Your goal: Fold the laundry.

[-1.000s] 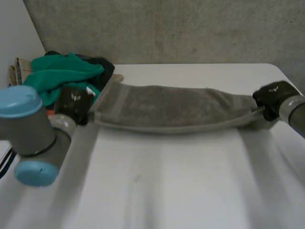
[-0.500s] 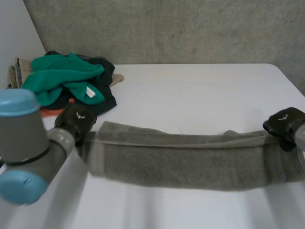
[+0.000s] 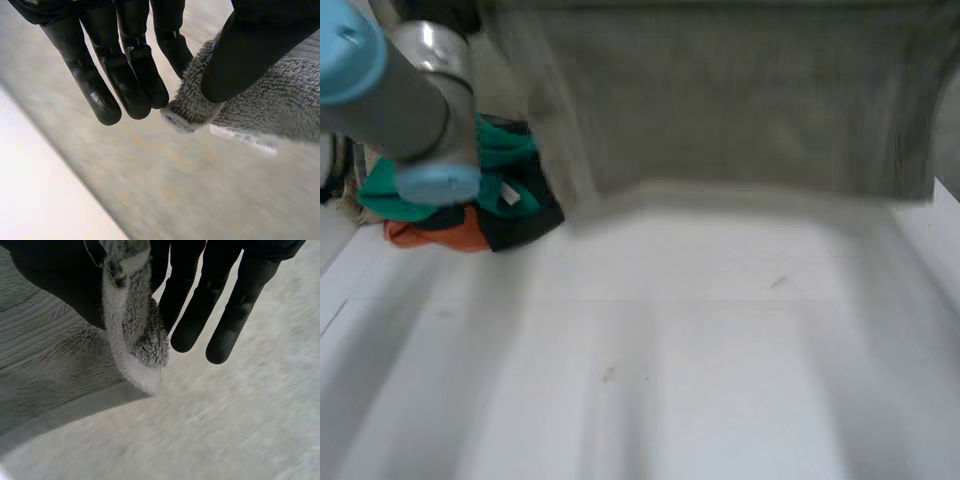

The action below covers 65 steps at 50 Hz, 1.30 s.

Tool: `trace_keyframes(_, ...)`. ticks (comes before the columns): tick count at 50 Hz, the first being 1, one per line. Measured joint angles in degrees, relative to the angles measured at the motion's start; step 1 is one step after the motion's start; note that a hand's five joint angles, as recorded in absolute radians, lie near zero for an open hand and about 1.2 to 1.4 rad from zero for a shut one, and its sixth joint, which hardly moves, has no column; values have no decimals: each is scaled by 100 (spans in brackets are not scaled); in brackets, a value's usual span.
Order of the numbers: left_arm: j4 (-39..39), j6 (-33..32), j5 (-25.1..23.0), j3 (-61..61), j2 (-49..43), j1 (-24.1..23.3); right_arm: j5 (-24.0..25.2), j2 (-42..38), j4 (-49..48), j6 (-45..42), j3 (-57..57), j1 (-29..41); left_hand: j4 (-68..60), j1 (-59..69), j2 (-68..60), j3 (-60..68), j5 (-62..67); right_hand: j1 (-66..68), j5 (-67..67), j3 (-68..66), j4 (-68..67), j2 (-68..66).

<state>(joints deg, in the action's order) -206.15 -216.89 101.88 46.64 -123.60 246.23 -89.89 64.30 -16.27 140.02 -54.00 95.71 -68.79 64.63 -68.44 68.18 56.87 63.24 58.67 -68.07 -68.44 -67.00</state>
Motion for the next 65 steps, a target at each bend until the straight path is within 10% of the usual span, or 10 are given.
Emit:
trace_keyframes(28,1270,-60,78,3724,565,35,91,-555,2307,-522,-1612,407,0,0,-28,18,1,0,29,0,0,0)
trace_keyframes(41,2904,-1074,-141,6743,3091,-31,177,1737,3559,-2365,-4683,-425,0,0,-28,19,1,0,30,0,0,0)
trace_keyframes(65,1800,-1211,268,2041,-920,-432,95,-904,2495,-1333,-2077,-189,266,-130,297,-235,-196,-835,-1093,1136,1160,1105)
